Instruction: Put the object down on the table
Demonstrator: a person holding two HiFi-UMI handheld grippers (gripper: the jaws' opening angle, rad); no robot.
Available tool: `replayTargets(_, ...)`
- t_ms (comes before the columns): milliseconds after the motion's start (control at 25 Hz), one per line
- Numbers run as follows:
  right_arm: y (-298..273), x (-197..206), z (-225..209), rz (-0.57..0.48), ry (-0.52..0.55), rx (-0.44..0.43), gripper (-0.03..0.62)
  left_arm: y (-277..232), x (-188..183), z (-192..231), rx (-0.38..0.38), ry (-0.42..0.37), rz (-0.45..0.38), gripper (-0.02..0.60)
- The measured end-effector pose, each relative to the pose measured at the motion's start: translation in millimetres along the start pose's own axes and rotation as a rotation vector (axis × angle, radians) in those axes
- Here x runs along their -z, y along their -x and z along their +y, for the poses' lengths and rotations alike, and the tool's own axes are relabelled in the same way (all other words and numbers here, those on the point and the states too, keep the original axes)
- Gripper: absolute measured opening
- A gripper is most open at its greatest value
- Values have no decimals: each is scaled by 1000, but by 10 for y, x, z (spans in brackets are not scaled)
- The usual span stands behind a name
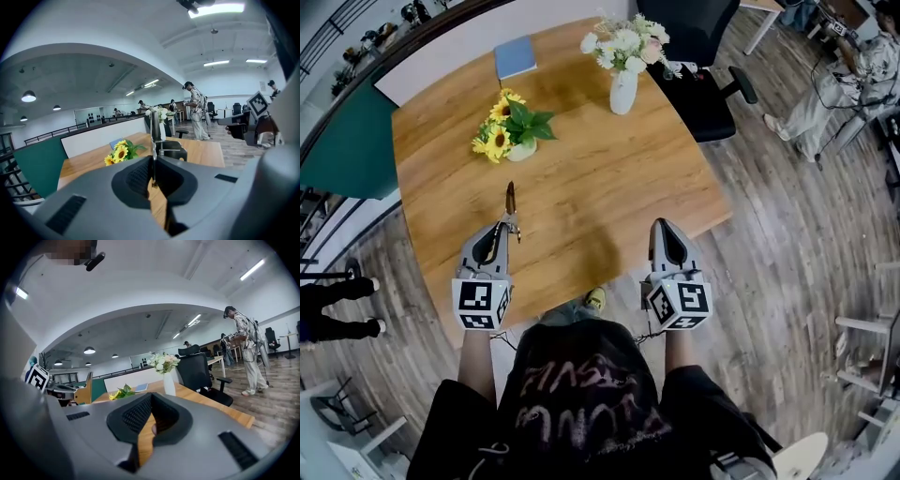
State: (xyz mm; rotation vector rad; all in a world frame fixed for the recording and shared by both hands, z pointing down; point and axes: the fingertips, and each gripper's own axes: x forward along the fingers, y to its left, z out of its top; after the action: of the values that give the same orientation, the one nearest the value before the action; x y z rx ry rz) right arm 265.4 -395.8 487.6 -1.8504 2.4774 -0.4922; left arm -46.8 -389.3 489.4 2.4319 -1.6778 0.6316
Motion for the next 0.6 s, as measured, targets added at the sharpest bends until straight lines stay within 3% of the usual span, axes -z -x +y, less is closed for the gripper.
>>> replayTargets(240, -107, -17, 96, -8, 5, -5, 5, -112, 21, 117, -10, -43, 18, 15)
replayTargets(600, -321, 25, 266, 16, 1, -21, 5, -566, 249, 212, 7, -384, 150, 15)
